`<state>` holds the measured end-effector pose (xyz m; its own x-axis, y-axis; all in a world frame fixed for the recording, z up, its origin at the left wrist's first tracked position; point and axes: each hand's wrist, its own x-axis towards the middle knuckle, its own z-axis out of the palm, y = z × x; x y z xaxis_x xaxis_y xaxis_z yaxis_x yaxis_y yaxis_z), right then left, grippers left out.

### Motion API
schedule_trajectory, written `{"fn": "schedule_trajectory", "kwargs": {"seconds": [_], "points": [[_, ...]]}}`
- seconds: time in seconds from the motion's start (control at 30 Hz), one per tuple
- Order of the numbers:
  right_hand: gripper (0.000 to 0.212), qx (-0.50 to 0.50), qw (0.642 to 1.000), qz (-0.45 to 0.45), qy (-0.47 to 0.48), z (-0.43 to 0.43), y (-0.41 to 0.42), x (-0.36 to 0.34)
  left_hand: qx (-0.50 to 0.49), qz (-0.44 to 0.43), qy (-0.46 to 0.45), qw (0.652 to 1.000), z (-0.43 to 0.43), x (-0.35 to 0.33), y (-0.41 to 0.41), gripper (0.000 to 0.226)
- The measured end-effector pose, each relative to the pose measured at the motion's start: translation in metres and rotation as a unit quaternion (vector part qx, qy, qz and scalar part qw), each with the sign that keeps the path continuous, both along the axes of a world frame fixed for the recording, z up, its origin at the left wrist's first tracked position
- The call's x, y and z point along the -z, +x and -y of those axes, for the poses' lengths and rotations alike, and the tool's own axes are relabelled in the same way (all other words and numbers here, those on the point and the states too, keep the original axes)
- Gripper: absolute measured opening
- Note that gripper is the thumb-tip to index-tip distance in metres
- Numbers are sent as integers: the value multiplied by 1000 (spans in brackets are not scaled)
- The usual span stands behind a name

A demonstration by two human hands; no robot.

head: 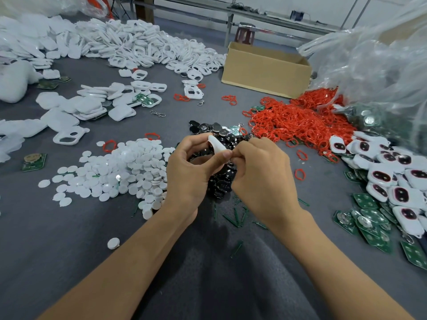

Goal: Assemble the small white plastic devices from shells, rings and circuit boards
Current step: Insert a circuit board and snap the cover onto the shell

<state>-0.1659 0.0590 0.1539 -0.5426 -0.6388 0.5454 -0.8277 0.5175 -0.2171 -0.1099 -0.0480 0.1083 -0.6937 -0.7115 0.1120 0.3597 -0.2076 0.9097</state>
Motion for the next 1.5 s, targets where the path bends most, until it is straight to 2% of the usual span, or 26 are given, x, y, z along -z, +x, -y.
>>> {"fn": "schedule_trajectory", "kwargs": {"seconds": [0.13,0.33,0.43,0.6,0.7,0.83,0.97,1.07,1.5], "points": [[9,-16,1000,12,-7,0,-3,1,6,4,4,1000,1,-1,0,52],[12,-113,991,63,-19,-8,-22,-15,82,-1,7,997,8,-4,2,56],[10,-80,993,82,-25,-8,-21,-15,85,-3,17,996,5,-4,1,50],[9,-64,997,38,-9,-5,-14,-11,68,-6,15,998,2,-3,2,45],[11,-66,996,38,-40,-5,-11,-10,76,-13,29,997,0,-5,3,41],[10,-57,995,34,-77,-2,-5,-5,48,-17,24,998,-1,-6,2,40],[13,-42,996,26,-73,0,-3,-1,-1,7,-3,1000,-2,-5,3,63],[13,-30,996,25,-80,1,0,2,-29,22,-11,999,-3,-3,2,71],[7,-11,995,23,-97,4,3,9,-89,47,-17,995,-5,-5,1,59]]}}
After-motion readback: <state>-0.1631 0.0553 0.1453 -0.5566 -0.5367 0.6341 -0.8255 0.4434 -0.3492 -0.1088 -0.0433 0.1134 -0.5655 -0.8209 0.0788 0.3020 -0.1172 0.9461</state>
